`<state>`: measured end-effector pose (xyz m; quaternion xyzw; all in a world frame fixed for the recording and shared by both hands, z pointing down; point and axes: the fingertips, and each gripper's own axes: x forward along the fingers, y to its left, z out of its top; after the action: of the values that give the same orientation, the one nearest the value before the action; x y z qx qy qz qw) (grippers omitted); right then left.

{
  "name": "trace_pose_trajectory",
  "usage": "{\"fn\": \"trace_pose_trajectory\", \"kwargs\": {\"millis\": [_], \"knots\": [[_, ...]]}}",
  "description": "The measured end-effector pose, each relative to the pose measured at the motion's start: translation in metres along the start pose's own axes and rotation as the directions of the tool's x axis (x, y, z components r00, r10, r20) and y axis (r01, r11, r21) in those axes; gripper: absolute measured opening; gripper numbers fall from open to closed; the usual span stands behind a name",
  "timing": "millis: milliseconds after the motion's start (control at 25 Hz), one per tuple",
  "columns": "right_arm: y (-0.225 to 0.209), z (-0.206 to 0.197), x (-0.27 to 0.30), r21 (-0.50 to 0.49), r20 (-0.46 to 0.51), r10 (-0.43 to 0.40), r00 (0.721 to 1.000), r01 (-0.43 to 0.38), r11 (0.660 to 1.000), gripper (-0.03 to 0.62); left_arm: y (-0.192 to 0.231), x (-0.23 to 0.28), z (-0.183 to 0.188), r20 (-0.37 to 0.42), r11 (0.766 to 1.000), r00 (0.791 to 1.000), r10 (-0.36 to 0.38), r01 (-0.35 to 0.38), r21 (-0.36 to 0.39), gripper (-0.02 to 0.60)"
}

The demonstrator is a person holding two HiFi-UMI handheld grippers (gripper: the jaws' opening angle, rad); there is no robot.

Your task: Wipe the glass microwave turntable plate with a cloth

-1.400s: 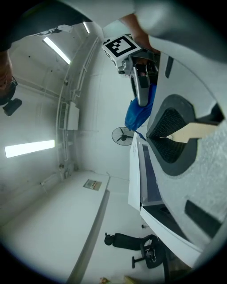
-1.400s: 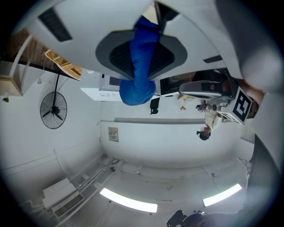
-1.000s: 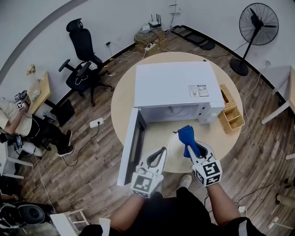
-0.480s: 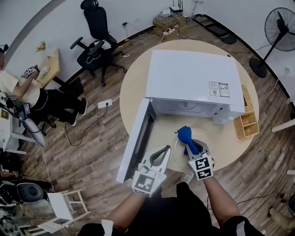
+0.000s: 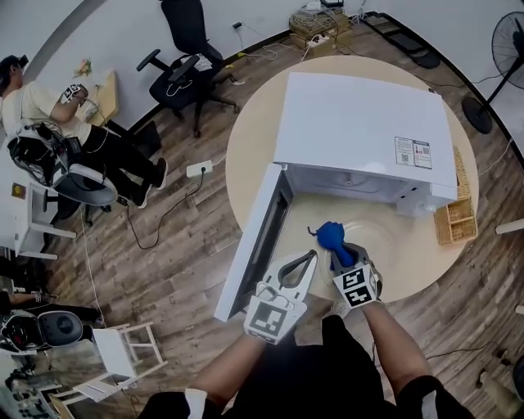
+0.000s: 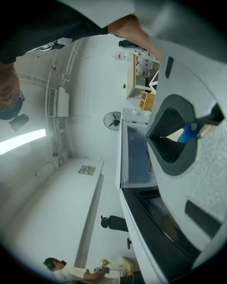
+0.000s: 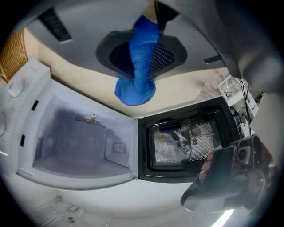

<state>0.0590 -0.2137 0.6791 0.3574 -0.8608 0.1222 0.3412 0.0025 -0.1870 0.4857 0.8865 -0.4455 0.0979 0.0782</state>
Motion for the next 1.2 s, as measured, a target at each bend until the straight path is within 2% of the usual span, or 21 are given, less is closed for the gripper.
{"fn": "trace_pose_trajectory", "kwargs": {"millis": [160, 440, 840, 1200], "knots": [[-0.001, -0.006, 0.009, -0.024, -0.03, -0.018, 0.999, 0.017, 1.0, 0.073, 0.003, 0.001, 0.005, 0.013, 0.999, 1.0, 0.017, -0.017, -0.042, 0.005], [-0.009, -0.007, 0.01, -0.028, -0.051, -0.051, 0.997, 0.05, 0.998, 0.074, 0.005, 0.005, 0.006, 0.008, 1.0, 1.0, 0.005, -0.004, -0.024, 0.005], [-0.053, -0.016, 0.004, -0.004, -0.08, -0.151, 0.985, 0.151, 0.989, 0.074, -0.001, 0.019, 0.006, -0.007, 0.999, 0.999, -0.032, 0.032, -0.041, 0.006], [-0.102, -0.031, -0.01, 0.068, -0.114, -0.247, 0.962, 0.256, 0.964, 0.074, 0.0, 0.023, 0.006, -0.011, 0.998, 0.999, -0.044, 0.043, -0.044, 0.005]]}}
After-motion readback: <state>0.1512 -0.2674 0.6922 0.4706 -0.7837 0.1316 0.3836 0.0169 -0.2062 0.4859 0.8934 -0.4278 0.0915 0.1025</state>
